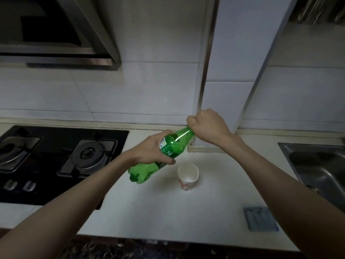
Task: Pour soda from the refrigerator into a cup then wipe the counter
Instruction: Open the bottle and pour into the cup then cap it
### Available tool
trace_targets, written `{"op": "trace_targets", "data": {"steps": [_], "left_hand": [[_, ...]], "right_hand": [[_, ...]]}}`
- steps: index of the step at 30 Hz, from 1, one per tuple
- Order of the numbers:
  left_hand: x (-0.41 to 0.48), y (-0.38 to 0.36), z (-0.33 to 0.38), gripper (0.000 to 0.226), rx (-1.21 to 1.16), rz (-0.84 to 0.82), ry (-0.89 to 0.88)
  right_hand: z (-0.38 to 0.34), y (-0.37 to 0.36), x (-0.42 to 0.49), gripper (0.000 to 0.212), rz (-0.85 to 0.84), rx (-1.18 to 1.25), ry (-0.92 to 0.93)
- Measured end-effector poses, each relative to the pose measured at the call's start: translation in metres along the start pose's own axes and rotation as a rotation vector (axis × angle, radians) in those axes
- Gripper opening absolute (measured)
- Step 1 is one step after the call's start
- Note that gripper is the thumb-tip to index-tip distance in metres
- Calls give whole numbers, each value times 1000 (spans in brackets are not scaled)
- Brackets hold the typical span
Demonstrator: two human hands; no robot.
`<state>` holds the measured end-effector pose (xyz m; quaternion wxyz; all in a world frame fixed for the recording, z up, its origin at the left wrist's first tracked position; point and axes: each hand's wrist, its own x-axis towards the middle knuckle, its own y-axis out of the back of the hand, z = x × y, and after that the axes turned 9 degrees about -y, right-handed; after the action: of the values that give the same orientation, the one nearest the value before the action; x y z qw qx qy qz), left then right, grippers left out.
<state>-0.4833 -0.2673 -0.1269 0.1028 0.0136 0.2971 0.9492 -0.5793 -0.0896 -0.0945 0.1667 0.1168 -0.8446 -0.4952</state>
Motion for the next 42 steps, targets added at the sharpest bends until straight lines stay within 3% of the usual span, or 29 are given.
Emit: {"op": "trace_targets", "data": {"steps": [4,7,10,14,16,18,21,26,29,31,35,40,42], "left_hand": [[-11,5,0,60,-315,-194,15],[-13,8,-1,57,-409,-266,23],[-9,3,0,62,-216,-83,32],[-1,-9,-1,73,392,142,-11],[3,-8,-1,72,468,177,-25],[4,-1,-4,72,362,132,8],[-2,9,-9,74,127,45,40],[-9,16,-7,63,-158,-123,27],[-11,21,-6,59,-277,-325,57],[-11,20,-8,59,-310,-336,61],[-12,19,-12,66,-283,-163,58],[-11,28,-16,63,-184,-119,38],[-11,29,-18,63,-178,-112,46]], "right_hand": [[-3,1,-4,54,219,-21,481],[-2,5,1,55,247,-19,608],[-8,9,3,53,90,-258,321],[-9,8,12,38,-242,-314,-154],[-8,3,16,35,-264,-228,-236],[-8,-2,17,35,-199,-139,-225],[-11,-6,12,43,-63,-116,-91],[-1,-15,4,53,322,2,492],[4,-16,2,45,403,128,723],[4,-13,4,44,345,115,725],[2,-5,6,47,55,86,407],[5,7,-1,13,-187,385,299],[9,11,-2,33,-308,416,292]]}}
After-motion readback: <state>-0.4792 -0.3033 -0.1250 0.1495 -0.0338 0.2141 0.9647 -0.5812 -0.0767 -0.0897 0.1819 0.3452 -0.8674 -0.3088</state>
